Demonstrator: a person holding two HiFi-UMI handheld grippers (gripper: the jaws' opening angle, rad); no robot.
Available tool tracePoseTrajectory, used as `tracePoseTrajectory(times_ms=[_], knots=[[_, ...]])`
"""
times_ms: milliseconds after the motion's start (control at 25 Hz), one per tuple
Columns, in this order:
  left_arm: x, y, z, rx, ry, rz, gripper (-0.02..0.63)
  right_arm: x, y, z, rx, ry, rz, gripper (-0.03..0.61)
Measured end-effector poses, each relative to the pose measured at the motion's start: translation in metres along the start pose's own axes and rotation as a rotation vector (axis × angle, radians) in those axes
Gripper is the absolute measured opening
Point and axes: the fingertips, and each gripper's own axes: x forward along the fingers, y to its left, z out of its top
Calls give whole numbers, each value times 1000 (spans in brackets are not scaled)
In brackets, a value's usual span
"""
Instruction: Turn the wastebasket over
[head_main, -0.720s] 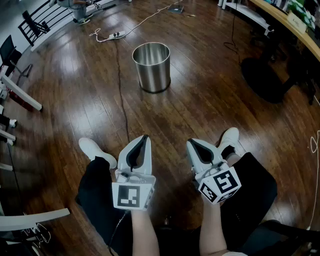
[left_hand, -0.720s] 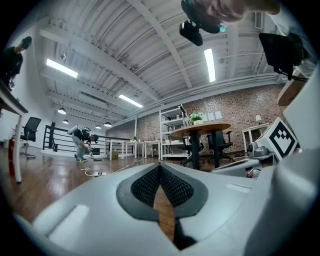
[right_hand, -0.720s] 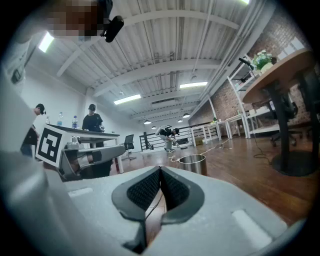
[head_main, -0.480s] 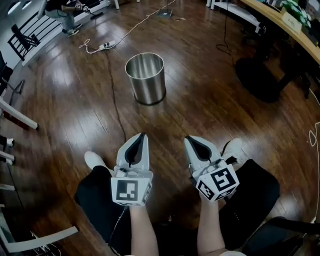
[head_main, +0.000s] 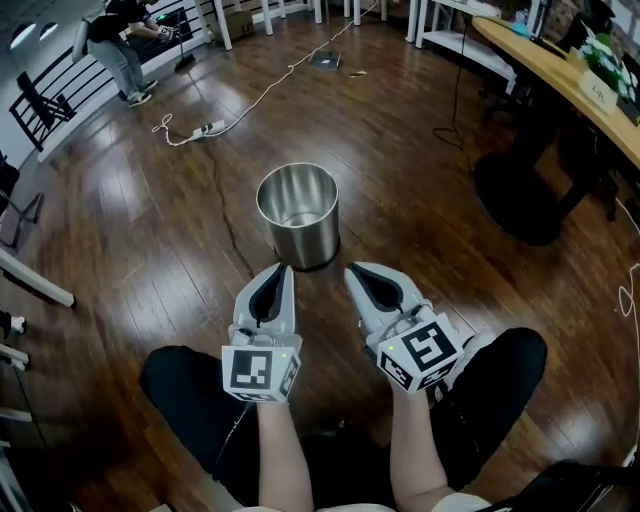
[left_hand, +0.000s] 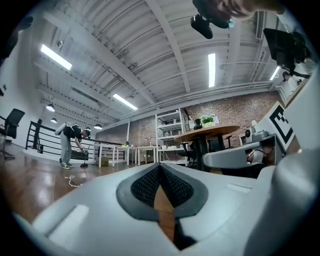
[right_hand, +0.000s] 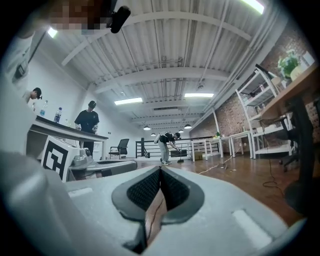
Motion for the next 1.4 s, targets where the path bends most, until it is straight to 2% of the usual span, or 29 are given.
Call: tracePoseTrajectory(times_ms=[360, 440, 560, 680, 800, 960, 1120, 1280, 1400], knots=[[84, 108, 9, 46, -39, 66, 15, 131, -56, 23, -55, 8, 70, -8], [91, 134, 6, 46, -38, 99, 15, 159, -59, 18, -79, 37, 84, -8], [100, 171, -5, 41, -31, 158, 21, 201, -52, 6, -121, 76, 154, -8], [114, 201, -22, 11, 2, 190, 56, 237, -48, -7, -149, 133, 215, 7], [122, 223, -36, -39, 5, 201, 91, 266, -44, -36, -188, 240, 252, 107], [133, 250, -50, -40, 31, 223, 207, 296, -38, -72, -201, 368, 299, 194], [139, 264, -81, -80, 80, 256, 287, 312, -37, -122, -162, 495, 321, 196], [147, 274, -123, -128, 147, 268, 298, 331, -30, -178, -193, 640, 302, 195], [144, 288, -144, -183, 160, 327, 277, 337, -16, -220, -245, 775, 316, 194]])
